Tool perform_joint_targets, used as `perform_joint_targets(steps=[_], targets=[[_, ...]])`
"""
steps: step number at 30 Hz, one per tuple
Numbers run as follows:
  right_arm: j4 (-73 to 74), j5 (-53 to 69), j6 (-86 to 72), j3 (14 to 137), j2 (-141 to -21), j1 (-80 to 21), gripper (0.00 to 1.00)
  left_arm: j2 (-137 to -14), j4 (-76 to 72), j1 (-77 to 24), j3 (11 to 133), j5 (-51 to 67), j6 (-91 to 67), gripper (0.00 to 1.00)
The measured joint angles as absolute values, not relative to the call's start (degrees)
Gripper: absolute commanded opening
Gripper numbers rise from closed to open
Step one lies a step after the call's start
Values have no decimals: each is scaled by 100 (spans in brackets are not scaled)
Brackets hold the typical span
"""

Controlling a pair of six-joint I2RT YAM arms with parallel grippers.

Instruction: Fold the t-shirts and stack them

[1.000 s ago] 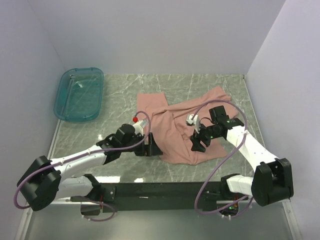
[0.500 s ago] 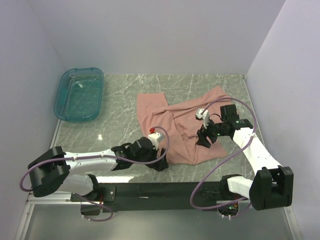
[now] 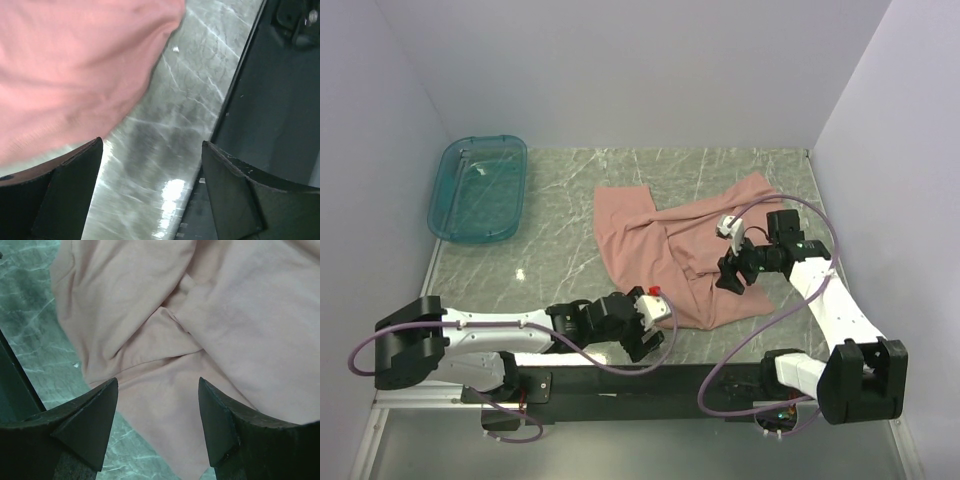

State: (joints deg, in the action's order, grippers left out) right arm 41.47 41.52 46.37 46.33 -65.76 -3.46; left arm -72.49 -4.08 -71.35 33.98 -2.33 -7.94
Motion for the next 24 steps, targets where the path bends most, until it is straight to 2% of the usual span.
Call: perform_joint_targets(steps=[7,11,16,24], targets=[[4128,4274,4703,4530,-6276,-172,72,-7181,-895,-7183,3142,-224,1046,85],[4130,4324,4748,4530,-6233,-102,71,-7697,-987,-7183,3256,-187,1693,76],[4132,4381,4768,4530,-6233,-71,71,-8573,-1160,-7183,3533,-228,2222,72],[4160,4493,4792,4530,-6233,-71,71,-9177,-1636,-7177,3785,-246,2644,60]])
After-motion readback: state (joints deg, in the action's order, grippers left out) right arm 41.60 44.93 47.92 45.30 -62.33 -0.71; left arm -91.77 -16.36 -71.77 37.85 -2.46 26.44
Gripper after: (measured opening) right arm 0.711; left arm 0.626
